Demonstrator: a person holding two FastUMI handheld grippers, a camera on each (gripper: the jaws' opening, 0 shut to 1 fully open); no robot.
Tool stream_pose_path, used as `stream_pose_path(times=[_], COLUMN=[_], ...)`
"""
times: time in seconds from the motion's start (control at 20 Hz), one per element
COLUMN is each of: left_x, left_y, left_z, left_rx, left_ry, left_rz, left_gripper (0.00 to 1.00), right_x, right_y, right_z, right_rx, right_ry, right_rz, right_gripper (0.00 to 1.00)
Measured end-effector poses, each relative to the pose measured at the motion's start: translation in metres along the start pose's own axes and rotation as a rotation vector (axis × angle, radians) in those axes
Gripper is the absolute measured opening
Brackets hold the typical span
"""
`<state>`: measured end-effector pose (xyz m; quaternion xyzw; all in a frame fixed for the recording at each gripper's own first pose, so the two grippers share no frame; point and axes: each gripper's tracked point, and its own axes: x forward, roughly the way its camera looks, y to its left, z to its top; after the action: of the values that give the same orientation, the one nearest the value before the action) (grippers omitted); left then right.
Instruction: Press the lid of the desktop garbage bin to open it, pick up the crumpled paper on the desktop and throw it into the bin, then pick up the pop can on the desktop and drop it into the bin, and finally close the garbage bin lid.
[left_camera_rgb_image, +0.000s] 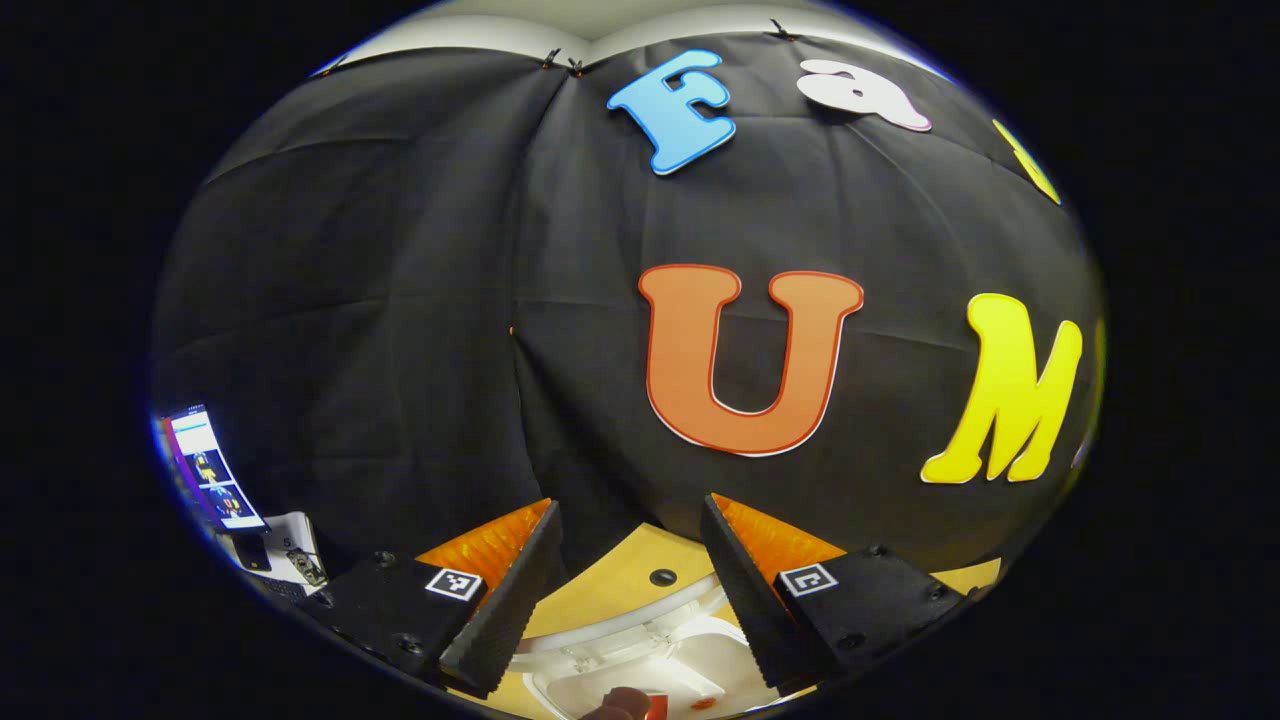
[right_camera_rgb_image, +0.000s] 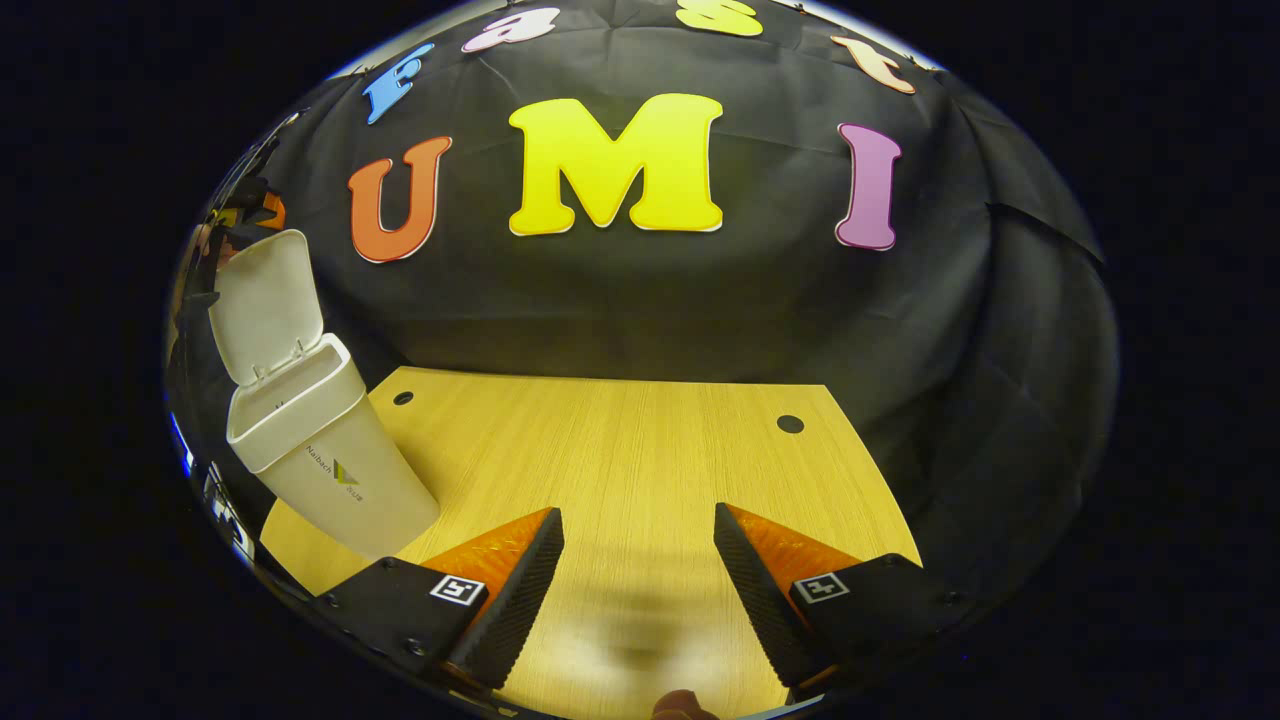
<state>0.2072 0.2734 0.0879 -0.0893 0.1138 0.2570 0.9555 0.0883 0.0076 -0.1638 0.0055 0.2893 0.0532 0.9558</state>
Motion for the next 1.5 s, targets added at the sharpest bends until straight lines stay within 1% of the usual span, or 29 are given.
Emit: stream_pose_path(times=[0.05, 0.1, 0.25, 0.4, 0.6, 0.7, 0.8, 1.1, 1.25, 1.5], left_x=[0.001, 0.001, -0.007, -0.024, -0.048, -0.061, -0.073, -0.098, -0.104, -0.114], left_y=[-0.001, -0.001, -0.004, -0.015, -0.035, -0.041, -0.047, -0.066, -0.072, -0.073], left_z=[-0.006, -0.007, -0.013, -0.020, -0.042, -0.057, -0.072, -0.129, -0.159, -0.183], left_rx=[-0.019, -0.038, -0.062, -0.054, -0.058, -0.060, -0.064, -0.032, -0.020, 0.004], left_ry=[0.022, 0.016, 0.033, 0.031, 0.033, 0.030, 0.023, 0.060, 0.103, 0.171], left_rz=[0.001, 0.002, 0.001, -0.004, -0.004, 0.015, 0.034, 0.078, 0.099, 0.131], left_gripper=[0.92, 0.92, 0.92, 0.92, 0.93, 0.93, 0.95, 0.95, 0.94, 0.94], right_x=[0.001, 0.001, 0.001, 0.001, -0.002, -0.003, -0.005, -0.002, 0.002, 0.007], right_y=[-0.001, -0.001, -0.002, -0.004, -0.012, -0.019, -0.023, -0.037, -0.036, -0.023], right_z=[-0.001, -0.002, -0.004, -0.010, -0.016, -0.018, -0.022, -0.033, -0.040, -0.052], right_rx=[0.001, -0.003, -0.007, -0.007, -0.032, -0.052, -0.063, -0.099, -0.103, -0.114], right_ry=[0.003, 0.006, 0.009, 0.019, 0.026, 0.022, 0.026, 0.044, 0.060, 0.082], right_rz=[0.003, 0.006, 0.020, 0.035, 0.059, 0.071, 0.093, 0.152, 0.188, 0.251], right_gripper=[0.96, 0.96, 0.96, 0.96, 0.96, 0.96, 0.96, 0.96, 0.96, 0.95])
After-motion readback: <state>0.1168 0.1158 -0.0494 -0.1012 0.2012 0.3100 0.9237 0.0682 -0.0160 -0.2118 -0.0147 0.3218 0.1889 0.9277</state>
